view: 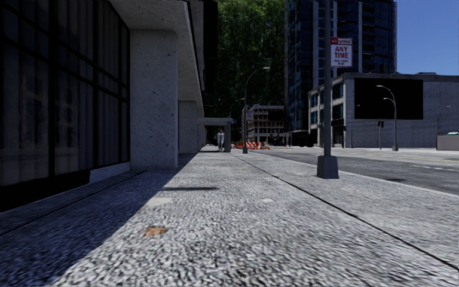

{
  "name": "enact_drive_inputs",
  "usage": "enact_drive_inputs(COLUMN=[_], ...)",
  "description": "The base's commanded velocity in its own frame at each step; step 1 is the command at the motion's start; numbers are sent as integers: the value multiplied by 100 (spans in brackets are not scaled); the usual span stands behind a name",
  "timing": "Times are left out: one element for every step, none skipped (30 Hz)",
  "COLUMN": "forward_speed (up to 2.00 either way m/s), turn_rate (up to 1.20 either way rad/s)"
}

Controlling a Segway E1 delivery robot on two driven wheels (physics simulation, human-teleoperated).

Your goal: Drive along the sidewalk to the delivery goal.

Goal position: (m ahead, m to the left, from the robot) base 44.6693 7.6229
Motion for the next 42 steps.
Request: enact_drive_inputs(forward_speed=[200,200,200,200,200,200,200,200,200,200,200,200,200,200,200,200,200,200,200,200,200,200,200,200,200,200,200,200,200,200,200,200,200,200,200,200,200,200,200,200,200,200], turn_rate=[43,43,43,43,43,43,43,43,43,43,43,42,0,0,0,0,0,0,0,0,0,0,0,0,0,0,0,0,0,0,0,0,0,0,0,0,0,0,0,0,0,0])
